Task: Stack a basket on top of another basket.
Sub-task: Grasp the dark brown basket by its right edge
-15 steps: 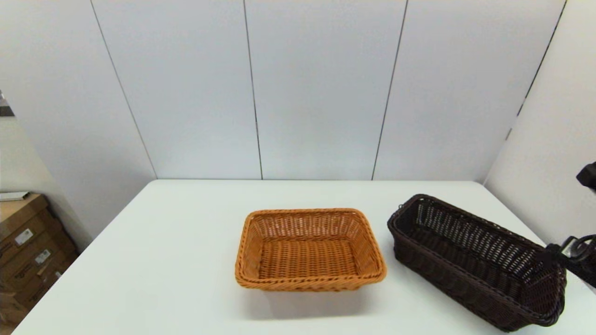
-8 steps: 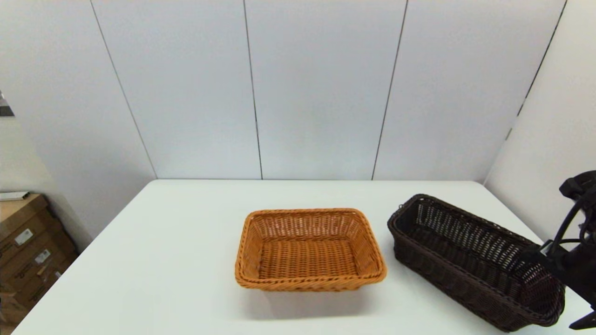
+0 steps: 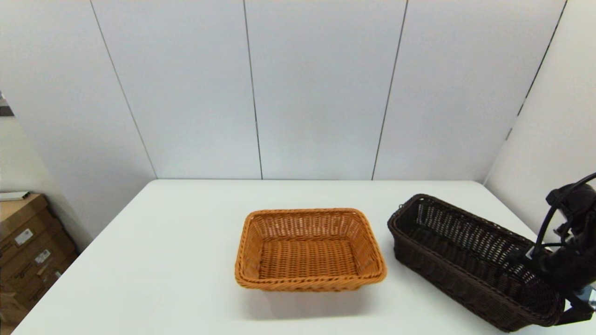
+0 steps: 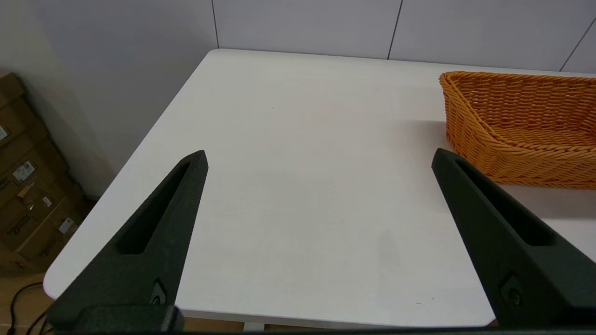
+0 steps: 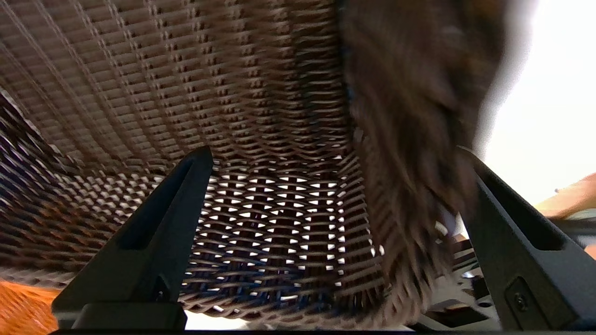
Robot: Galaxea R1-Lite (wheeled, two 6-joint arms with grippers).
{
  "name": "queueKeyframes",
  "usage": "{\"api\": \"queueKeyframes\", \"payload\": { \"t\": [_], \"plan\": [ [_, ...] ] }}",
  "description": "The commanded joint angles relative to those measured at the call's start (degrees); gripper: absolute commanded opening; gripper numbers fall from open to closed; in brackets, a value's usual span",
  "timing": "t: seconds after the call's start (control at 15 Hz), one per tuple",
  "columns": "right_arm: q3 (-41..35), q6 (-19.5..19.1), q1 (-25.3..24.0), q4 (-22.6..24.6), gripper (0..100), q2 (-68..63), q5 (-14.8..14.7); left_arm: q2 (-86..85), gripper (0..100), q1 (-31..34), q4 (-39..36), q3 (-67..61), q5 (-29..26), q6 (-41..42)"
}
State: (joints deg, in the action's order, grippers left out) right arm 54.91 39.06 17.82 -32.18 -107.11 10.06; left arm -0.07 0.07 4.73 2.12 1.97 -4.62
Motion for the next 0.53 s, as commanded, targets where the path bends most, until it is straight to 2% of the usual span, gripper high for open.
{"api": "queueKeyframes", "payload": {
  "t": [0.07, 0.33, 0.53],
  "plan": [
    [0.0, -3.8, 0.4, -0.1, 100, -1.6, 1.3, 0.0, 100, 0.0, 0.0, 0.0, 0.0, 0.0],
    [-0.1, -9.5, 2.7, 0.1, 100, -2.0, 0.3, 0.0, 100, 0.0, 0.0, 0.0, 0.0, 0.1],
    [-0.1, -11.3, 3.8, 0.2, 100, -2.6, -0.4, 0.0, 100, 0.0, 0.0, 0.0, 0.0, 0.1]
  ]
}}
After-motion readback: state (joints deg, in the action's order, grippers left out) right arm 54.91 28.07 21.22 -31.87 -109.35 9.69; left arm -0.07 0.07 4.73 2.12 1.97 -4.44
